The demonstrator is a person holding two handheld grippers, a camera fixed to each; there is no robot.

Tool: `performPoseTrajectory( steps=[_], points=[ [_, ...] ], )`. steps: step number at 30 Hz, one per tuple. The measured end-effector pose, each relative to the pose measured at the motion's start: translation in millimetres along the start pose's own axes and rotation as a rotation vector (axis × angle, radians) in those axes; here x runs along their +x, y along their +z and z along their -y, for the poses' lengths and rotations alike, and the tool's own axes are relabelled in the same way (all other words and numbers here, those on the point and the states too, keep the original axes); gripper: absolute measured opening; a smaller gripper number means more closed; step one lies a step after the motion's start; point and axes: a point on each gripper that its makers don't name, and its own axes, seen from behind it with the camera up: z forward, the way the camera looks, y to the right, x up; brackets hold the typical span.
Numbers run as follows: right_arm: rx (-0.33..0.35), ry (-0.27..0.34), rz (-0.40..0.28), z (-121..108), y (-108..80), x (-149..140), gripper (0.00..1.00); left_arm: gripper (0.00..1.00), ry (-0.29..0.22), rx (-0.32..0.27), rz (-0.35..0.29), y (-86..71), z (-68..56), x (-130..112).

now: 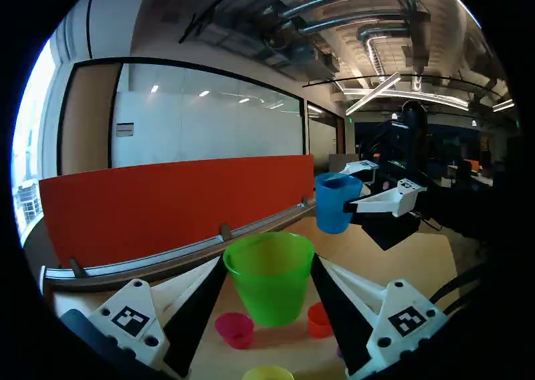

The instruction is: Pour water

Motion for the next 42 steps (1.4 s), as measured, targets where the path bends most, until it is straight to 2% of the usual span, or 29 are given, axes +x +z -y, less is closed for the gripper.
performPoseTrajectory(
  steps=[5,17,26,42],
  points=[
    [0.01,-0.044,0.007,1,1.2,4,0.9,0.88,-0.004,-0.003,0.001,-0.1,-2.4,-2],
    [0.03,-0.154,0.02,5,8.7,13,0.9,0.88,0.001,-0.023,0.007,0.5,-16.7,-6],
    [0.04,-0.243,0.024,7,14.6,23,0.9,0.88,0.001,-0.03,0.007,0.3,-21.5,-7],
    [0.071,-0.347,0.045,16,27.9,33,0.9,0.88,0.01,-0.045,0.007,-0.2,-28.3,-6]
  ],
)
